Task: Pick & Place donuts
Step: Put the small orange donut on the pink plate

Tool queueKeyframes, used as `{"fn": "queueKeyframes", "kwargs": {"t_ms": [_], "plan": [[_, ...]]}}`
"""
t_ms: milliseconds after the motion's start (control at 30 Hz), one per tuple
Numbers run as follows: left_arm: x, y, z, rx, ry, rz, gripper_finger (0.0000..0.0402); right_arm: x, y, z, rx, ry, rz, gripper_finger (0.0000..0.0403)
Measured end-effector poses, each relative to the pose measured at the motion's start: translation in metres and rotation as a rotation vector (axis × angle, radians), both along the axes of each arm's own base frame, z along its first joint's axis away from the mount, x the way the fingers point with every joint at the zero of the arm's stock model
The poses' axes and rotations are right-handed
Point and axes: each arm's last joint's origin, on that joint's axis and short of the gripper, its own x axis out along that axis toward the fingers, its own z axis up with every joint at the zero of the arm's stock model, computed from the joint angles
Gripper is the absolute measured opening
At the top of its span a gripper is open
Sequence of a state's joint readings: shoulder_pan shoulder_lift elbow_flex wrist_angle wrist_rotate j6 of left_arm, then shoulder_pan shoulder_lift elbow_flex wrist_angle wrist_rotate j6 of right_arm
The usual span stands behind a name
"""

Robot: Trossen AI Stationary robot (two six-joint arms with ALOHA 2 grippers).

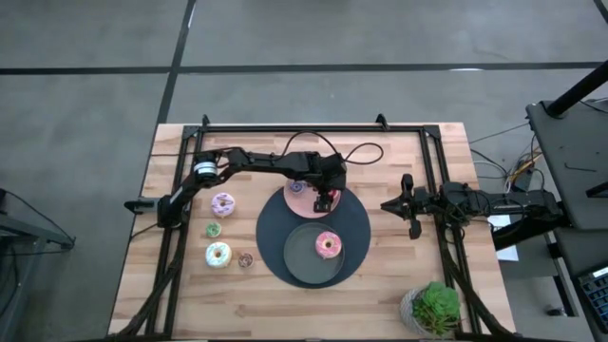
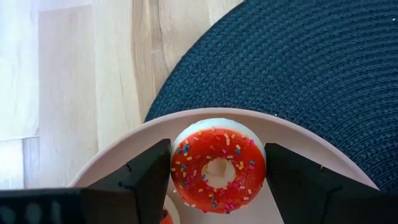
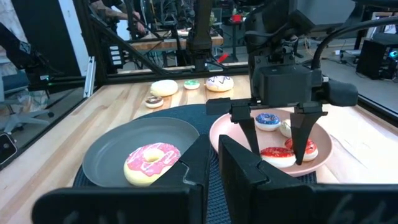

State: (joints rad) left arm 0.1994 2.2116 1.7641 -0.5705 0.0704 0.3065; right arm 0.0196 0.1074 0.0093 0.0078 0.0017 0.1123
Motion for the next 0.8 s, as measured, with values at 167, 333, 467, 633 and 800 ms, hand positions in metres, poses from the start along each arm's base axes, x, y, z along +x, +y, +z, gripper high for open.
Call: {"fn": "queueKeyframes", "kwargs": {"t_ms": [167, 333, 467, 633, 800], "plan": [[0.0003, 0.0008, 0.0002, 0.001, -0.005, 0.001, 0.0223, 0.0000, 0.0000, 0.0000, 0.000, 0.000, 0.000, 0.0029], [0.0008, 0.0011, 0.0006, 0.003, -0.013, 0.002, 0.0223, 0.0000, 0.0000, 0.0000, 0.000, 0.000, 0.000, 0.0029], [0.0008, 0.0011, 0.0005, 0.003, -0.012, 0.002, 0.0223, 0.0000, 0.0000, 0.0000, 0.000, 0.000, 0.000, 0.0029], [0.0008, 0.0011, 0.0004, 0.002, -0.012, 0.002, 0.0223, 0.0000, 0.0000, 0.0000, 0.000, 0.000, 0.000, 0.0029], [0.0007, 0.0010, 0.0003, -0.001, -0.011, 0.008, 0.0223, 0.0000, 0.0000, 0.0000, 0.000, 0.000, 0.000, 0.0029]]}}
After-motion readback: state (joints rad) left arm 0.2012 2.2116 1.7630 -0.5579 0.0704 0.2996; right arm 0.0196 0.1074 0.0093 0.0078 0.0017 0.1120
